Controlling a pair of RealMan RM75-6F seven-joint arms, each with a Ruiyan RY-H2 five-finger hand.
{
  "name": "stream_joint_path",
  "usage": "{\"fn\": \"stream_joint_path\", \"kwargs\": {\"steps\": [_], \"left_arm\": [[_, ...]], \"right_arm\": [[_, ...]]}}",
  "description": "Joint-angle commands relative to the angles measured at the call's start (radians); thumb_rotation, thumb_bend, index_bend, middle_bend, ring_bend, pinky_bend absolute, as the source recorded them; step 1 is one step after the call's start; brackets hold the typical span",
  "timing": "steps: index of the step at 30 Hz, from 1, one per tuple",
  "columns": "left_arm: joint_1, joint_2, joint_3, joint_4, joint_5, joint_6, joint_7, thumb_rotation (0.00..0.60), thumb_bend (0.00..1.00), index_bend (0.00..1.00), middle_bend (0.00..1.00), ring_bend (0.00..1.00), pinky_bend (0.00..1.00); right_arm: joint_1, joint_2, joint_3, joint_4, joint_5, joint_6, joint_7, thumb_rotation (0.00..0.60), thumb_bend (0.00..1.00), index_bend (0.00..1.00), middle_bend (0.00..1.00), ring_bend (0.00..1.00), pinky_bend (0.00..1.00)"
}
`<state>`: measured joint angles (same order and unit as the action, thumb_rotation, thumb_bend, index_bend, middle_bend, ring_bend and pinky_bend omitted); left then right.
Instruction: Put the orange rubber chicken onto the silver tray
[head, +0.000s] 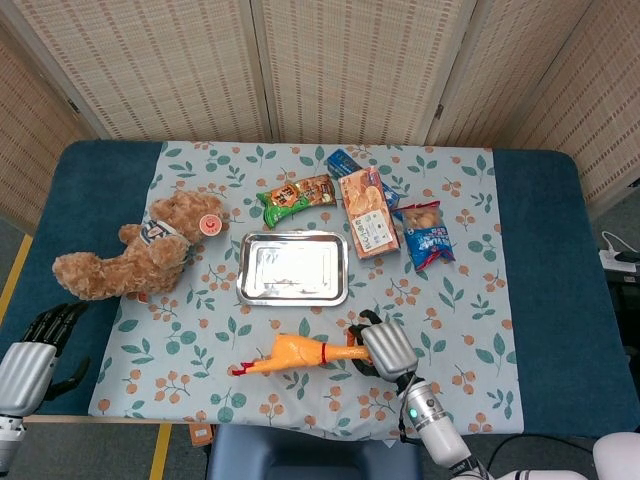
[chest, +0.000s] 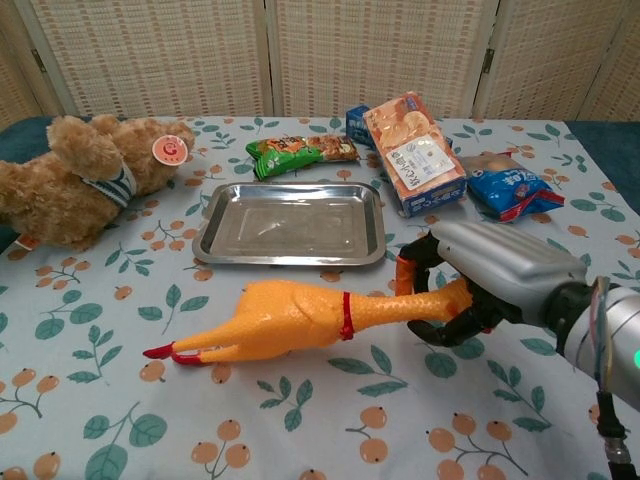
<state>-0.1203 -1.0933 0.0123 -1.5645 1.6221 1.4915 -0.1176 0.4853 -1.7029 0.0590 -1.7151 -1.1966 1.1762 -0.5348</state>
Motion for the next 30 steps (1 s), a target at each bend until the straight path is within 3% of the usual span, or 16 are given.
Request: {"fn": "stream_joint_path", "kwargs": {"steps": [1, 3, 6, 13, 19, 30], "left_arm": [[-0.001, -0.008, 0.008, -0.002, 0.032, 0.016, -0.022, 0.600, 0.42, 0.10, 0.15, 0.14, 0.21], [-0.007, -0.052, 0.036, 0.000, 0.148, 0.074, -0.111, 0.600, 0.42, 0.09, 0.18, 0.17, 0.24], [-0.019, -0.086, 0.049, 0.016, 0.209, 0.096, -0.137, 0.600, 0.42, 0.07, 0.18, 0.18, 0.28], [-0.077, -0.090, 0.076, -0.111, 0.241, 0.011, -0.160, 0.600, 0.39, 0.00, 0.16, 0.16, 0.28], [-0.131, -0.078, 0.054, -0.226, 0.135, -0.124, -0.119, 0.600, 0.36, 0.00, 0.00, 0.01, 0.22], [-0.205, -0.155, -0.053, -0.329, -0.136, -0.284, 0.136, 0.600, 0.30, 0.00, 0.00, 0.00, 0.10]], "right_arm": [[0.000, 0.011, 0.008, -0.008, -0.001, -0.002, 0.012, 0.600, 0.35, 0.84, 0.56, 0.59, 0.68], [0.005, 0.041, 0.036, -0.040, 0.009, -0.005, 0.031, 0.600, 0.35, 0.85, 0.56, 0.59, 0.68], [0.008, 0.061, 0.054, -0.067, 0.008, -0.003, 0.047, 0.600, 0.35, 0.85, 0.56, 0.59, 0.68], [0.013, 0.058, 0.084, -0.087, -0.014, 0.010, 0.104, 0.600, 0.35, 0.85, 0.56, 0.59, 0.68], [0.027, 0.039, 0.105, -0.104, -0.016, 0.017, 0.103, 0.600, 0.35, 0.85, 0.56, 0.60, 0.68], [0.060, -0.076, 0.139, -0.057, -0.008, 0.066, 0.034, 0.600, 0.35, 0.85, 0.56, 0.61, 0.68]]}}
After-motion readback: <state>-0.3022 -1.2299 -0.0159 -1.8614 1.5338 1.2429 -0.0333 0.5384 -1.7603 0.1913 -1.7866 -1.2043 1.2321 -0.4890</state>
